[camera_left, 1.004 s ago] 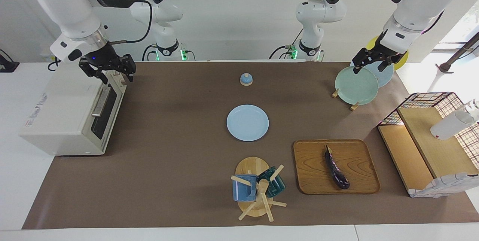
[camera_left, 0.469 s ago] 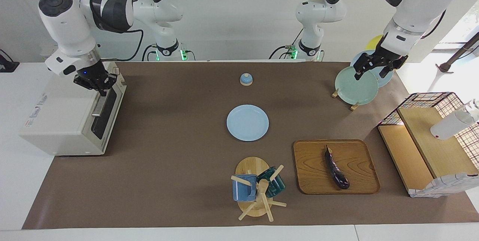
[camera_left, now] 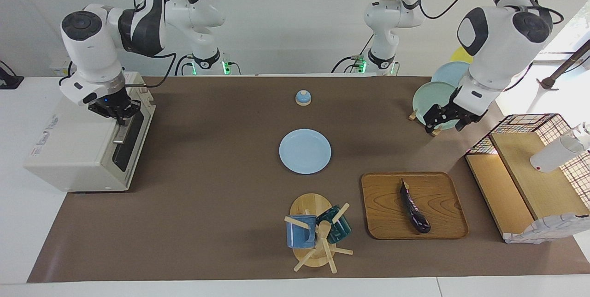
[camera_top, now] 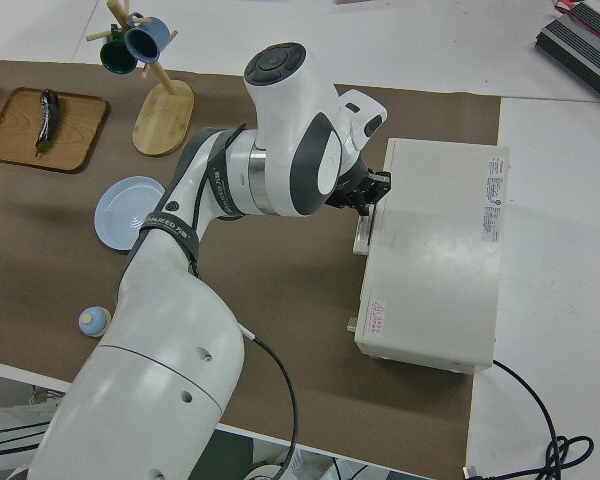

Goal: Put eggplant into oven

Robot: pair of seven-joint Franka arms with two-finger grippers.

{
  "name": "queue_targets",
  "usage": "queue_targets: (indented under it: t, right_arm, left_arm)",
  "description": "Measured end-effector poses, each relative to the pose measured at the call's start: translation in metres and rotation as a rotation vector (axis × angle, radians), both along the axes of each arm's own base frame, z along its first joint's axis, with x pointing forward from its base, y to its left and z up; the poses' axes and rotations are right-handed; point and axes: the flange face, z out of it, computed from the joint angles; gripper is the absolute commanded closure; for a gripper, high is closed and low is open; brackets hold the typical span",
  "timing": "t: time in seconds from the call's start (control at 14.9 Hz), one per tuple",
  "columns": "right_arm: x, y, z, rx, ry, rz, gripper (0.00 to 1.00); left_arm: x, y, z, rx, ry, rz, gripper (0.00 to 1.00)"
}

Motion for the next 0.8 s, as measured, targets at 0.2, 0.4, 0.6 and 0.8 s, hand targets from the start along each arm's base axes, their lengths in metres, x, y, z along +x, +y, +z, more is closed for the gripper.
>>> queue_targets:
  t: [0.2, 0.4, 0.6, 0.8]
  right_arm:
    - [-0.002, -0.001, -0.005, 0.001, -0.015, 0.004, 1.0]
    - [-0.004, 0.001, -0.007, 0.002, -0.037, -0.008, 1.0]
    - [-0.005, 0.035, -0.015, 0.012, -0.059, -0.015, 1.0]
    - [-0.001, 0.081, -0.042, 0.042, -0.062, -0.003, 1.0]
  left_arm:
    - [0.04, -0.017, -0.052, -0.01, -0.027, -0.015, 0.0]
    - [0.066, -0.029, -0.115, -0.016, -0.038, -0.022, 0.0]
    - [0.084, -0.042, -0.16, -0.023, -0.065, -0.031, 0.0]
    - [0.091, -0.041, -0.169, -0.027, -0.104, -0.026, 0.0]
